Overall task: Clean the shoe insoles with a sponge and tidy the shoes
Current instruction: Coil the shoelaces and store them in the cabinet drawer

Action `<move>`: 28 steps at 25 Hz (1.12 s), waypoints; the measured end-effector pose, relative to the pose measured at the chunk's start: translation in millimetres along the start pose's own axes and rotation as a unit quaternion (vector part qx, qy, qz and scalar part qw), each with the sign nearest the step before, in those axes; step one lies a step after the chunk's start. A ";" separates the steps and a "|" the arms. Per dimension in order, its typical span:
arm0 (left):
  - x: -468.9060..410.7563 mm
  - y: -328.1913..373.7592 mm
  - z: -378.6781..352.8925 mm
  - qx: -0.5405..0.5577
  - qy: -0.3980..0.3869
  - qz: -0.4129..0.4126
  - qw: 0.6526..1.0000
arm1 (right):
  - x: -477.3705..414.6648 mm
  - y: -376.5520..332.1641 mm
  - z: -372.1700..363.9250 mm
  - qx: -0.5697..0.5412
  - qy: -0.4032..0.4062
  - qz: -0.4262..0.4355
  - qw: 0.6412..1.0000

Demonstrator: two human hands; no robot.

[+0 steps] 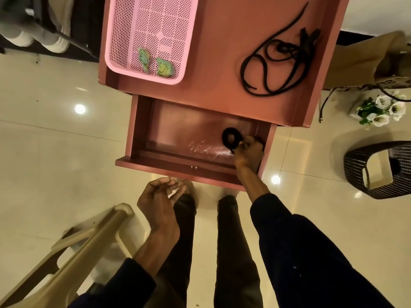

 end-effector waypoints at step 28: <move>19.1 131.5 -260.0 -0.134 -0.306 -0.064 0.940 | -63.6 -270.3 86.5 0.306 0.086 0.375 0.871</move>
Point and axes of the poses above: each hand's wrist, its own x-axis away from the middle knuckle, its own z-axis out of the back of the hand, y = z × x, the point moved 3 cm from there along -x, towards the middle knuckle, and after that the axes turned 1 degree about x, right-handed, at the moved point
